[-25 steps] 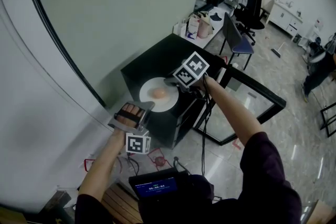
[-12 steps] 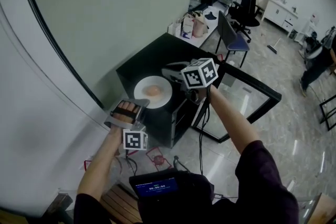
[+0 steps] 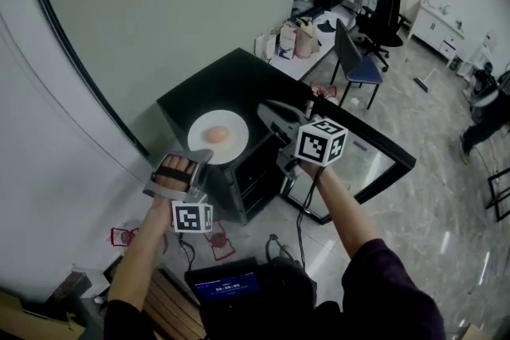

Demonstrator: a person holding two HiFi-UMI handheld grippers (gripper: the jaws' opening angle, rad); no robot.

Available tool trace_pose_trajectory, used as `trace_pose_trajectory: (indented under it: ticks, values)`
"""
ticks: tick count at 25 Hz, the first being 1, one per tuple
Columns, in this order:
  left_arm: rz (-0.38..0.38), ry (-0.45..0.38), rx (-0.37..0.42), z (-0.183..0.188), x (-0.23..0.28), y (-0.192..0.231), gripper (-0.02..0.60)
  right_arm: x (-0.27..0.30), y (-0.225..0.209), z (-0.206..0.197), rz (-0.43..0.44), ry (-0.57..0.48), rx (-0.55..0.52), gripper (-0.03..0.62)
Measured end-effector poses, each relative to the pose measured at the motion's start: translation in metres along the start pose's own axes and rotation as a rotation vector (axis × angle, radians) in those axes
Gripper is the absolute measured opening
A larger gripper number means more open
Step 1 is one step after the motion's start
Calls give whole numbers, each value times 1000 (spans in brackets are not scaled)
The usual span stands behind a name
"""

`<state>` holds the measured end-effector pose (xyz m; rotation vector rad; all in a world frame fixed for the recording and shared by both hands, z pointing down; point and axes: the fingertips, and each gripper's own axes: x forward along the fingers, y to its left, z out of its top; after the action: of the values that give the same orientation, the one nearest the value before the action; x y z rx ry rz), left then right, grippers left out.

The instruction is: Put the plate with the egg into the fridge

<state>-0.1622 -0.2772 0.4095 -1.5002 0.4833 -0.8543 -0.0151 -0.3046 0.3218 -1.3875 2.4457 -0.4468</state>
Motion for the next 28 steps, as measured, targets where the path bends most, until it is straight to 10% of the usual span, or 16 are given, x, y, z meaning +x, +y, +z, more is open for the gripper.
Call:
trace_pose_trajectory:
  ticks: [10, 28]
  values:
    - [7, 272, -86, 87, -1, 2, 26, -86, -50, -10, 122, 13, 140, 80]
    - [-9, 312, -47, 229, -38, -17, 26, -210, -58, -64, 107, 105, 196, 80]
